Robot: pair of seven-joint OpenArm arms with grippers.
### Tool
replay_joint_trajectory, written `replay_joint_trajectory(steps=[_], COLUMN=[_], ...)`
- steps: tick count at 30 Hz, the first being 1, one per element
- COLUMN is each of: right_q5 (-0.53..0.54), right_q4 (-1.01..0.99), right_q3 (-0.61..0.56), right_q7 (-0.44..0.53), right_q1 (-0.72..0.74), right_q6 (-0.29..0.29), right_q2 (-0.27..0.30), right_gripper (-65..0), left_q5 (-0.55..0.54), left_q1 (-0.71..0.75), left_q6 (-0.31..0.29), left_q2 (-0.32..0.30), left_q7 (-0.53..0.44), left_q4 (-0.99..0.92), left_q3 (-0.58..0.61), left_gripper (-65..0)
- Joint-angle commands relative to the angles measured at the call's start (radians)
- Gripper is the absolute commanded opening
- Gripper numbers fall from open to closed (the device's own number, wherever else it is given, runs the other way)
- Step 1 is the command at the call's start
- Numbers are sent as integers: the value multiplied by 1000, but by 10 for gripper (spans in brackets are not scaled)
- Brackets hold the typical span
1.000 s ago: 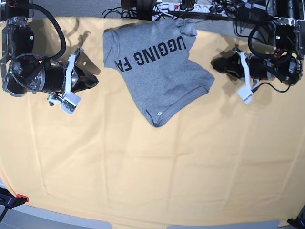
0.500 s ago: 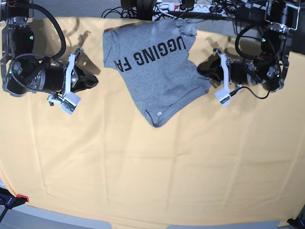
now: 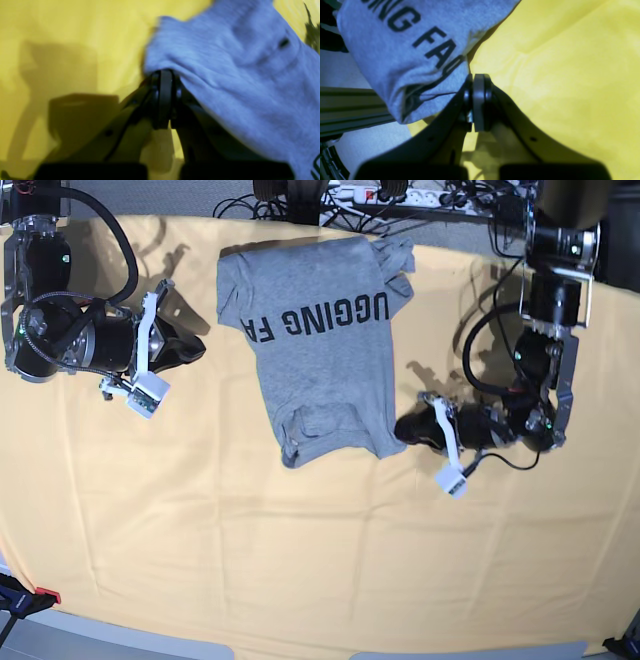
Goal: Layout the t-shirt on the table in an organized manner, then fold the t-shirt properly
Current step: 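Push the shirt's hem edge with the left gripper to square it, then tap the shirt's collar edge with the right gripper to align it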
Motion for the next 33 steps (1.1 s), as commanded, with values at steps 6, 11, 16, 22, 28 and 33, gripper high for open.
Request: replay_joint_trajectory(steps=[6,11,16,22,28,33], right_q5=[56,190,193,110,18,154], right_q4=[16,16,16,16,16,16], right_q3=[10,10,10,8,8,8], right_q7=[-73,-75,-75,-3,0,-75], right_q1=[13,-23,-108,-188,-220,-237], right_q6=[6,6,6,6,6,6], right_q2=[16,17,18,0,-138,-190], right_gripper=[-650,-650,-650,-650,-650,-650], left_q5=[-278,-654,-654,-654,-654,-654], left_q1=[-157,-195,-150,-119,-124,-121], left_q6=[-12,-29,-8,-8,-8,-8], left_q2=[-19,-73,-135,-173,-185,-187], left_q7=[339,390,390,390,390,390], left_q4=[-2,10,11,11,12,12], left_q3=[-4,-5,-5,-5,-5,-5], left_gripper=[-650,-650,-650,-650,-650,-650])
